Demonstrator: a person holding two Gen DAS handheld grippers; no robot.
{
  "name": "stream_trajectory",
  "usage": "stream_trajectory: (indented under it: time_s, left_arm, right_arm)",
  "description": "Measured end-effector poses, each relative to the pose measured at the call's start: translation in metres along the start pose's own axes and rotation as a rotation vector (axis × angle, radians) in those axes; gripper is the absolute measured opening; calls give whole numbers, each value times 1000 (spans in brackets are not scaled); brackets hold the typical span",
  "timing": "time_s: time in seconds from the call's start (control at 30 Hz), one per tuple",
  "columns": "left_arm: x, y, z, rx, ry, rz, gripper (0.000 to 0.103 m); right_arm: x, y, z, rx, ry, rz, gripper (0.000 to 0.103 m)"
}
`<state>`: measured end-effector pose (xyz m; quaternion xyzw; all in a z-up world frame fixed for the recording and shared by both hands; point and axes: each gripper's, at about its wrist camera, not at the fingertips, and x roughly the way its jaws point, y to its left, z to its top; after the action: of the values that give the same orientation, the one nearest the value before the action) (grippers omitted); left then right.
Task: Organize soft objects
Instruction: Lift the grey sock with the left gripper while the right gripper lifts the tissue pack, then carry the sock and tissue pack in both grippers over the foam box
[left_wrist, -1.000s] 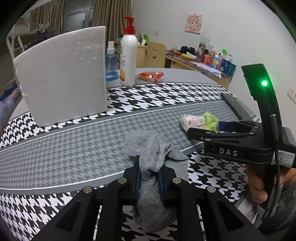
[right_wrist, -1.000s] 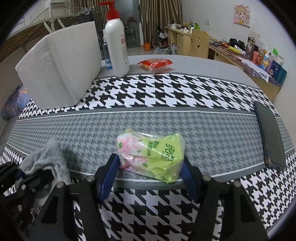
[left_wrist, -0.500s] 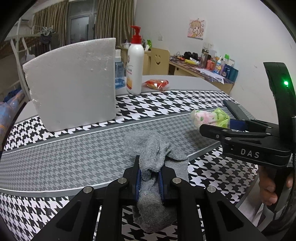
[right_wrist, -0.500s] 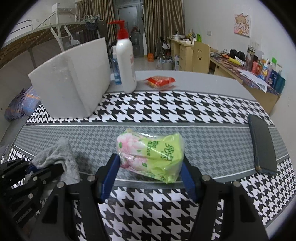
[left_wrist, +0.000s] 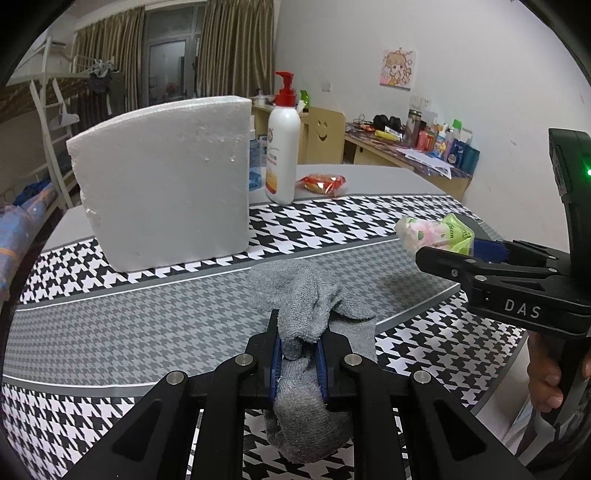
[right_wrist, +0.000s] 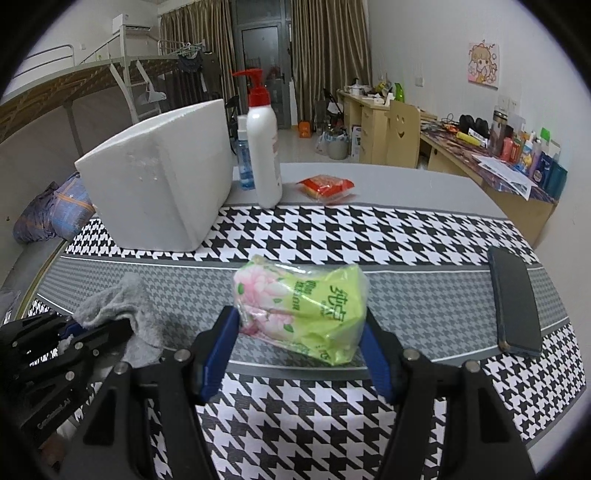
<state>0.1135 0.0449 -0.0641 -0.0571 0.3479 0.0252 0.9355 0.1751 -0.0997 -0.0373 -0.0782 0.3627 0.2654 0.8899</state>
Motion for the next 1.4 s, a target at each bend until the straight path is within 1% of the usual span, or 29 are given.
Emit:
stream_trajectory:
  time_s: [0.57,1.03,1.4]
  left_arm:
    - [-20,13,17,-5,-67,41,17]
    - [-39,25,35,2,-143,73,17]
    - [-53,26,47,13,-194,91,17]
  right_arm:
    - [-18,14,12,-20,-64,28,69]
    - [-36,26,27,-38,-126,54,69]
    - [-47,39,34,-69,-166,82,69]
